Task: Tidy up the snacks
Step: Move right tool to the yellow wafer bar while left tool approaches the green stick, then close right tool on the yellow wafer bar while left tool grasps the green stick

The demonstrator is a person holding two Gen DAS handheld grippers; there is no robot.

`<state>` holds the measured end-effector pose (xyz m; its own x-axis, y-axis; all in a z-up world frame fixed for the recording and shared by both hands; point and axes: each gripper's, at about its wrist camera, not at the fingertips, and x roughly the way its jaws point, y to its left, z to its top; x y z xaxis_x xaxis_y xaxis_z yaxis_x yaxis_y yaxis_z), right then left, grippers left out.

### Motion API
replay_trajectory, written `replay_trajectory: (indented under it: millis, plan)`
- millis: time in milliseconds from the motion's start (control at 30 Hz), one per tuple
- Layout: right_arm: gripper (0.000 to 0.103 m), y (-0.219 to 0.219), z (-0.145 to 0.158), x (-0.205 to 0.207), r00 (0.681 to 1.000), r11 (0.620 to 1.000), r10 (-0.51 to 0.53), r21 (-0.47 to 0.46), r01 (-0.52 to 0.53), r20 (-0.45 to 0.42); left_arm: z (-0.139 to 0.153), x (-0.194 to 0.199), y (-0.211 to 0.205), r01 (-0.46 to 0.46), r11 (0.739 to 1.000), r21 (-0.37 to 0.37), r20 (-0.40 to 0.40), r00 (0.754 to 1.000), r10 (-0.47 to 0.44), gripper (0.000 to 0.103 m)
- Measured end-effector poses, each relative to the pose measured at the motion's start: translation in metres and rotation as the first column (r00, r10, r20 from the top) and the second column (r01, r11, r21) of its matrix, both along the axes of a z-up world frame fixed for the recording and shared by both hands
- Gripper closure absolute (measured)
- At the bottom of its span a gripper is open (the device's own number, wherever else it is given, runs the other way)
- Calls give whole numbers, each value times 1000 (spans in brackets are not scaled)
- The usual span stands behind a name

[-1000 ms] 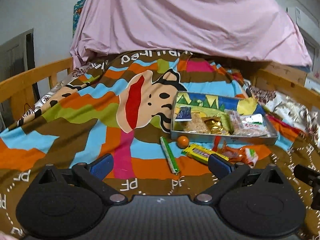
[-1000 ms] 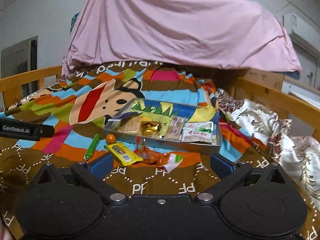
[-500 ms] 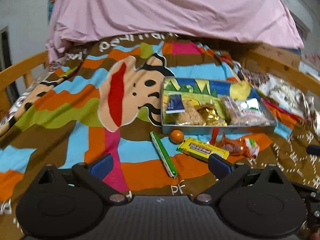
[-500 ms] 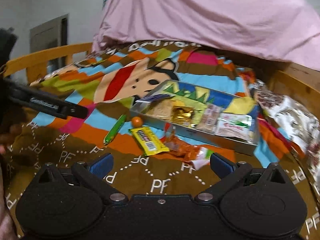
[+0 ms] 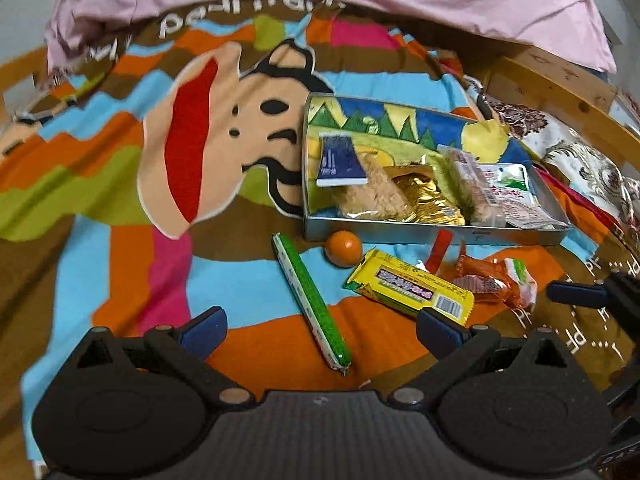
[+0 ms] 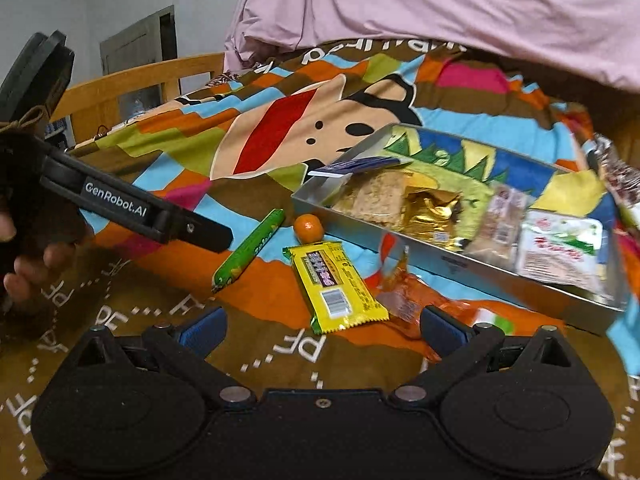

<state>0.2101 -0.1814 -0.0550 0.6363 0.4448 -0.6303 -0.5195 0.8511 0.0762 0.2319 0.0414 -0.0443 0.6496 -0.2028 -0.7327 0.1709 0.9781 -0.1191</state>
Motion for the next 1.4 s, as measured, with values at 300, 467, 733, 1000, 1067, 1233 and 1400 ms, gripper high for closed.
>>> replay_trajectory:
  millis: [300, 467, 733, 1000, 1067, 1233, 1400]
  plan:
    - [14, 12, -16, 43, 997, 998, 66, 20, -65, -32, -18, 23, -1, 22, 999, -30, -35, 999, -23, 0]
    - [30, 17, -27, 55, 996, 998, 68, -1, -68, -55, -30, 35, 6, -31, 999, -38, -79, 996, 28, 1]
    - [42, 24, -36, 54, 995, 997, 59, -34, -62, -80, -35, 41, 8, -4, 996, -85, -75, 997, -3, 29]
    - [48, 27, -36, 49, 997, 998, 19, -59, -23, -69, -42, 43, -2, 38, 999, -37, -89, 995, -41, 61]
    - [50, 29, -35, 45, 998, 997, 12, -71, -16, -62, -44, 42, -2, 30, 999, -13, -91, 995, -31, 69]
    - [51, 29, -29, 34, 998, 996, -11, -94, 5, -62, -43, 40, 3, 2, 998, -55, -110, 994, -8, 75]
    - [51, 25, -22, 17, 996, 992, -24, -123, 14, -84, -39, 30, 3, -6, 996, -91, -157, 988, -8, 76]
